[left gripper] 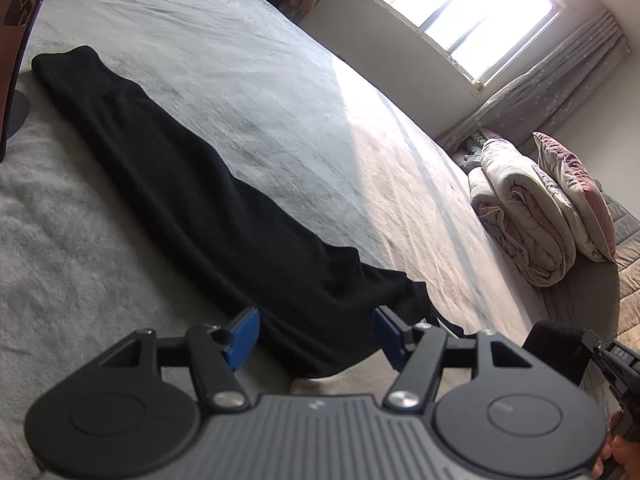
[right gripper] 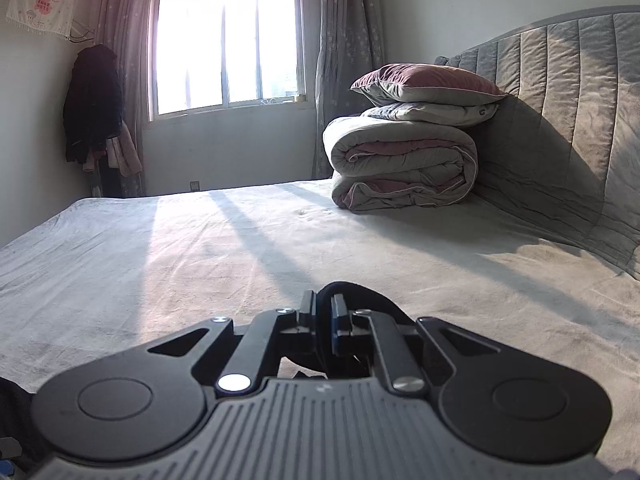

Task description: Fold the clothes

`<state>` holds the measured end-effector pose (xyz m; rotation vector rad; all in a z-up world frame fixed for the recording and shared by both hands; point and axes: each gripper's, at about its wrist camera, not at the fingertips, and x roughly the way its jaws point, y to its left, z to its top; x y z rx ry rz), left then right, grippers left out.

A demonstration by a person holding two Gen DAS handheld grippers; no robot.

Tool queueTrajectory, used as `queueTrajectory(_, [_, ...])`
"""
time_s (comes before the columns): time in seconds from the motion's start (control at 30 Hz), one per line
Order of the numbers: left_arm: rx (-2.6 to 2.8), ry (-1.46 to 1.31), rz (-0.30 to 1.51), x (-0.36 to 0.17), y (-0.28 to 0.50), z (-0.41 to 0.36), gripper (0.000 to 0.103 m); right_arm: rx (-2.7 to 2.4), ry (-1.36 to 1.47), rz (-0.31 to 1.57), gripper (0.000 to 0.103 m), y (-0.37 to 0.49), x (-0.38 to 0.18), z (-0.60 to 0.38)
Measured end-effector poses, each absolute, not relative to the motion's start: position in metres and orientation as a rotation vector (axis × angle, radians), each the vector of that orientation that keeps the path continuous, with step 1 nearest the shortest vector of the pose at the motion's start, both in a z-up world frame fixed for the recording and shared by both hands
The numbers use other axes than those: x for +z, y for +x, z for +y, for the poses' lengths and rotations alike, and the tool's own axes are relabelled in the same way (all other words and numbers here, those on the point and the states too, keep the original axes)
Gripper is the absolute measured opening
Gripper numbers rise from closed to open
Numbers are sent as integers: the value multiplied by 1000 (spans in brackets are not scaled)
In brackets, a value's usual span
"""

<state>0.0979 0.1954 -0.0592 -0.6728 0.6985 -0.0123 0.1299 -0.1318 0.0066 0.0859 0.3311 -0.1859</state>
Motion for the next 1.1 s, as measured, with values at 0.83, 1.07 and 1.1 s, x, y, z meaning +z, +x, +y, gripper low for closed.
queueTrajectory(0.83, [-315, -783, 715, -70, 113, 158, 64, 186, 433, 603, 54, 133, -102, -125])
queueTrajectory(1.07, [-398, -939, 769, -89, 122, 166, 64, 154, 682, 537, 54, 149, -104, -143])
queueTrajectory(1.1, [-422, -978, 777, -93, 125, 168, 64, 159, 676, 528, 54, 151, -102, -141])
